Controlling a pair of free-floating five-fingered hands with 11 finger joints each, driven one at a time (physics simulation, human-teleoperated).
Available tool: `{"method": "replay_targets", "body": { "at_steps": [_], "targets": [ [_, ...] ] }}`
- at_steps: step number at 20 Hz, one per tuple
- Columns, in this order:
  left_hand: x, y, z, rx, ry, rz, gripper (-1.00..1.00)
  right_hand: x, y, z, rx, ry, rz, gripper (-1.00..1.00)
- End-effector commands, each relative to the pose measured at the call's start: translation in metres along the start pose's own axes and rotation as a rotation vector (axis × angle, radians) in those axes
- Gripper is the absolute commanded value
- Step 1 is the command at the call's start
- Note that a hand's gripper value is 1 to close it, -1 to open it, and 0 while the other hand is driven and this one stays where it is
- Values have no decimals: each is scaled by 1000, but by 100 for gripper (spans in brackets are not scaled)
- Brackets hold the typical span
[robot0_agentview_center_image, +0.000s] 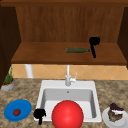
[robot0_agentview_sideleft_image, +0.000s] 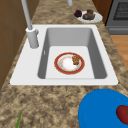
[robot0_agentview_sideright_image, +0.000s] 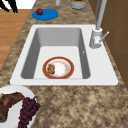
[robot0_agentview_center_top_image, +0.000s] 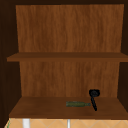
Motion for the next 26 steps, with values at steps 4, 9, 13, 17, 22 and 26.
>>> {"method": "replay_targets", "body": {
  "at_steps": [4,9,13,17,22,26],
  "targets": [
    [0,0,0,0,0,0,0,-7,24,51,-2,-2,-12,-100],
    [0,0,0,0,0,0,0,-12,49,87,1,0,1,-100],
    [0,0,0,0,0,0,0,-15,76,115,-6,0,0,-100],
    [0,0,0,0,0,0,0,-22,115,139,-56,2,-10,-100],
    [0,0,0,0,0,0,0,-27,150,160,-125,-20,-15,-100],
    [0,0,0,0,0,0,0,-32,171,170,-186,-30,-23,-100]
  ]
}}
